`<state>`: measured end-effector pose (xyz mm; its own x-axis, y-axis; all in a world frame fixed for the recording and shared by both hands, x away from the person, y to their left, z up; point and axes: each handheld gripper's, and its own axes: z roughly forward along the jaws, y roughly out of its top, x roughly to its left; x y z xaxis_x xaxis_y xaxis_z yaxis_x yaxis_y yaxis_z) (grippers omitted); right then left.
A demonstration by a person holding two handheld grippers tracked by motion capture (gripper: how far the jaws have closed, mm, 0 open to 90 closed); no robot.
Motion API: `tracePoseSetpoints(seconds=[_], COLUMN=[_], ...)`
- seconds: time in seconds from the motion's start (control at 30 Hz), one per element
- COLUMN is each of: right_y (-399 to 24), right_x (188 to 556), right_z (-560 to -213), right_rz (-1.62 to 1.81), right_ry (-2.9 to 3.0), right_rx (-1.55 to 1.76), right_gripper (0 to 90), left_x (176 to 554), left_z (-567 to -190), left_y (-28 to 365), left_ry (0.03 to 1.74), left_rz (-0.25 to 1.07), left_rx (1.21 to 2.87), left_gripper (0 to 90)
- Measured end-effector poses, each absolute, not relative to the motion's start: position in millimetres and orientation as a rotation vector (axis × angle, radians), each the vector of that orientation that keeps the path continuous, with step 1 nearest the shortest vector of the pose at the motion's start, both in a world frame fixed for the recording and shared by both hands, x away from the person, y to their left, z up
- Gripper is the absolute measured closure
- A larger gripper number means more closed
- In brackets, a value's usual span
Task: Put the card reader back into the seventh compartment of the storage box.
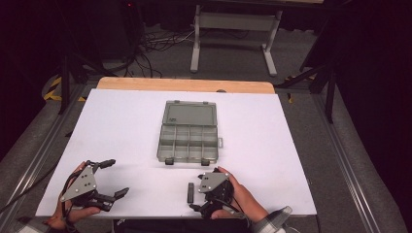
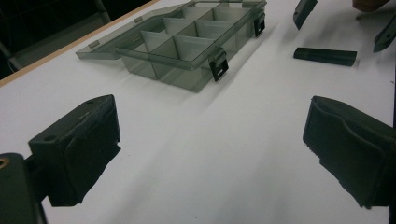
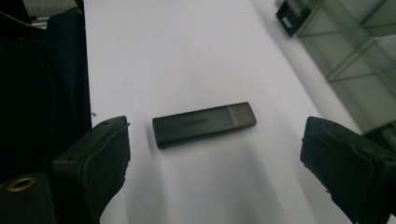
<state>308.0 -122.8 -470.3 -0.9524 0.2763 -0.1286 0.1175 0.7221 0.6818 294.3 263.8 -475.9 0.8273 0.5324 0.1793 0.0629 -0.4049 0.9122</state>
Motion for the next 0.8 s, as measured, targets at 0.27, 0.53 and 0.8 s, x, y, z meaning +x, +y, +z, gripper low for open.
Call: tracePoseSetpoints(seconds=[0.27,0.53,0.8], right_y=[-110.8,-108.3,-108.1], right_x=[321.6,330.5,325.8], right_z=[-478.3,-478.0,-475.6], right_rz=[1.043,1.079,1.065], right_ry=[2.780,2.835,2.821], right_rx=[0.275,0.231,0.195], right_gripper=[13.3,26.0,30.5], left_x=[294.3,294.1,293.7], left_z=[-475.6,-475.3,-474.8], left_y=[265.1,265.2,265.4], left_ry=[0.449,0.452,0.454], left_rz=[0.545,0.552,0.556], left_rx=[1.934,1.929,1.927], left_gripper=[4.8,4.9,5.0])
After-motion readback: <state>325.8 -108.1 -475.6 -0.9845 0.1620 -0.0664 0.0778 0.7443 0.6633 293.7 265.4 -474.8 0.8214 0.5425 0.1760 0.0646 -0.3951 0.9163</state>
